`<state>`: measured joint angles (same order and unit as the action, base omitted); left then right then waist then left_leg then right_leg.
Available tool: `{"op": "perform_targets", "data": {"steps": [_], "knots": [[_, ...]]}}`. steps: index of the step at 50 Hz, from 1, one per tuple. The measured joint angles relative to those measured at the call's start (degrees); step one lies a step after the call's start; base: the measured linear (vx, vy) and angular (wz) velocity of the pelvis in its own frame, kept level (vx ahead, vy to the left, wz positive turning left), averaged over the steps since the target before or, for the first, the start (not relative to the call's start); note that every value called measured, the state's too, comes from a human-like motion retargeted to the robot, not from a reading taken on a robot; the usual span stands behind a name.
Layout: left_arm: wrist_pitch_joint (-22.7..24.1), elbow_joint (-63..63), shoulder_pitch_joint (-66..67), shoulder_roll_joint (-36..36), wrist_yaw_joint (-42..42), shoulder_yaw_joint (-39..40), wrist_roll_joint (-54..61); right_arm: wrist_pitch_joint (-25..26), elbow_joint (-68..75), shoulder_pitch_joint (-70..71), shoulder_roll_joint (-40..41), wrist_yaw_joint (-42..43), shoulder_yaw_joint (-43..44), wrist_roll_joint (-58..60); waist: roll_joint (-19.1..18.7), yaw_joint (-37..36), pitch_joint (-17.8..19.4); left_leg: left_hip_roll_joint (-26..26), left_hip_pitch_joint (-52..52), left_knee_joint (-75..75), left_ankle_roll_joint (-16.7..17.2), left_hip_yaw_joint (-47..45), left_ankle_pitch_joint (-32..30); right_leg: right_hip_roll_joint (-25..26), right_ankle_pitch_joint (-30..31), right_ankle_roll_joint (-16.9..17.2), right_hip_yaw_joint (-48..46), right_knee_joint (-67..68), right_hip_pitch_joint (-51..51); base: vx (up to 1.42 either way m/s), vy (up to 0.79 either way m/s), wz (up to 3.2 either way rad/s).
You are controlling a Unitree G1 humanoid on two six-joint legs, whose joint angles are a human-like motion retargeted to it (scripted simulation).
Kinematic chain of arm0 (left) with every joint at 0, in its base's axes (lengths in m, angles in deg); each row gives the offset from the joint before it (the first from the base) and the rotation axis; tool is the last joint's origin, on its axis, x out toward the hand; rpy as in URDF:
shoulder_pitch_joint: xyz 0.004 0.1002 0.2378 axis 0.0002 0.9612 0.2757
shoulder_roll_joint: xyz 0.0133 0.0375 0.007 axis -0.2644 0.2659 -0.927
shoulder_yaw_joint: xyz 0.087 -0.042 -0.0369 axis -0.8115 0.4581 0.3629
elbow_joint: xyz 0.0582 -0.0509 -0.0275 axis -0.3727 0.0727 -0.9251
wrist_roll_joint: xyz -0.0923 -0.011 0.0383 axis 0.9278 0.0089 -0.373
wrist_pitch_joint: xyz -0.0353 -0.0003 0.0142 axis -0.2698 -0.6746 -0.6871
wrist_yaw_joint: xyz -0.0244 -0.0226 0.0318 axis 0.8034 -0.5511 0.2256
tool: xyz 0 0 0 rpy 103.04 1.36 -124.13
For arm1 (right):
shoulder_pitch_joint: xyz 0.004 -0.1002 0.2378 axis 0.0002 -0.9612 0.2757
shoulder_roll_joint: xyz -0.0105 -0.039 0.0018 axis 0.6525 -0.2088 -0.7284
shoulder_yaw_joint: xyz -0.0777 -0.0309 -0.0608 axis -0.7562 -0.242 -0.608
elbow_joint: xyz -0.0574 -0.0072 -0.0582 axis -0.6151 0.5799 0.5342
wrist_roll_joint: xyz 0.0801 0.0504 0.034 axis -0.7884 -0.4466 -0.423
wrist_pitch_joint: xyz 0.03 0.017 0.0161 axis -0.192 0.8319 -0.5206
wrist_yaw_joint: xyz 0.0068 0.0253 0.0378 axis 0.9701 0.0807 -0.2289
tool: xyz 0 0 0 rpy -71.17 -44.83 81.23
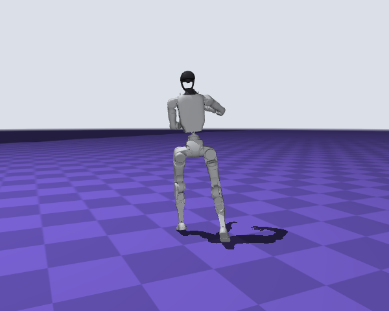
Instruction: Kungfu
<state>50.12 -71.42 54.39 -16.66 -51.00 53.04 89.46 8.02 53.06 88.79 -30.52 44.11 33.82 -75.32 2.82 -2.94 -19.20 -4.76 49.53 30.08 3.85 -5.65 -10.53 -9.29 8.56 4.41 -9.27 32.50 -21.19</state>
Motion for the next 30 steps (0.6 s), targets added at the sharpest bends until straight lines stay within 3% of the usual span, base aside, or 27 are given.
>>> {"op": "perform_targets", "data": {"steps": [2,3,4,5,8,11,13,16,24,30], "knots": [[5.2,14.9,-4.9,-4.3,-17.4,0.8,-4.4,0.9,-4.5,21.7,-2.8,-6.8,-4.9,-10.4,6.9,-6.6,5.4,-0.5,5.5,5.4,0.9,-2.4,-1.0,-4.9,10.7,3.7,1.2,-6.7,5.6,-1.19,-0.99,-1.03],[7.1,21.8,-8.3,-5.7,-25.4,0.9,-9.4,1.3,-5.5,33.1,-3.6,-8.6,-7.1,-13.6,10.5,-13.0,7.9,-4.6,9.7,9.3,2.0,-2.8,-0.6,-4.5,15.3,8.9,1.6,-11.3,6.5,-1.17,-1.43,-2.59],[8.8,27.4,-12.1,-7.2,-32.6,0.7,-15.0,1.0,-5.6,43.6,-3.5,-10.1,-9.3,-14.8,14.1,-18.6,10.9,-7.6,13.0,12.3,2.7,-2.0,0.1,-3.0,11.4,10.6,3.2,-13.4,6.5,-0.99,-1.69,-2.99],[10.5,32.5,-16.1,-8.7,-39.4,0.5,-20.9,0.4,-5.1,53.7,-2.9,-11.4,-11.6,-15.0,17.6,-23.9,14.1,-10.2,15.8,14.8,3.2,-0.5,0.9,-0.8,3.1,10.6,5.4,-14.3,6.1,-0.57,-1.57,-1.69],[21.7,40.3,-25.1,-10.3,-51.6,-0.3,-38.5,-1.8,-5.3,66.7,-2.7,-17.5,-10.4,-5.1,19.8,-29.9,15.4,-11.7,25.6,19.5,0.4,6.6,2.5,3.2,-13.6,10.6,-1.4,-11.1,1.8,-0.11,-0.98,-0.32],[25.6,41.2,-28.0,-14.5,-54.1,1.2,-44.5,3.8,-6.3,67.5,0.0,-17.0,-7.6,4.1,19.5,-28.9,12.0,-17.8,32.7,21.4,2.1,9.9,0.6,10.0,-23.1,10.6,-3.6,-5.7,-2.7,-0.01,-0.59,-0.34],[26.5,41.0,-26.3,-17.2,-54.1,3.7,-46.4,3.3,-7.7,67.0,3.3,-11.5,-6.5,9.5,18.1,-23.2,9.8,-18.5,34.8,20.7,3.2,10.9,-0.3,11.8,-26.3,10.6,-5.3,-5.7,-2.9,-0.14,-0.23,0.35],[26.5,40.2,-23.5,-18.4,-54.2,4.9,-46.7,2.2,-7.6,66.1,5.4,-7.6,-7.4,12.0,16.5,-20.3,8.2,-18.9,35.2,19.4,3.6,11.5,0.1,11.3,-27.1,10.6,-6.4,-6.8,-2.9,-0.13,0.14,-0.10],[25.5,39.3,-21.8,-18.0,-53.7,4.1,-44.9,2.1,-6.4,60.9,7.0,-5.6,-7.5,14.4,14.4,-19.4,8.6,-20.1,29.1,15.7,2.2,4.2,1.9,5.4,-18.8,10.6,-5.1,-11.2,-2.3,-0.09,0.22,-0.29],[23.7,38.0,-19.6,-18.0,-51.9,4.6,-38.8,3.2,-3.8,56.7,8.9,-5.5,-7.0,14.0,13.2,-15.4,7.9,-19.8,21.0,14.3,0.6,-7.3,6.4,-4.9,-12.9,10.6,-4.9,-12.9,-3.3,-0.14,0.40,-0.52]]}}
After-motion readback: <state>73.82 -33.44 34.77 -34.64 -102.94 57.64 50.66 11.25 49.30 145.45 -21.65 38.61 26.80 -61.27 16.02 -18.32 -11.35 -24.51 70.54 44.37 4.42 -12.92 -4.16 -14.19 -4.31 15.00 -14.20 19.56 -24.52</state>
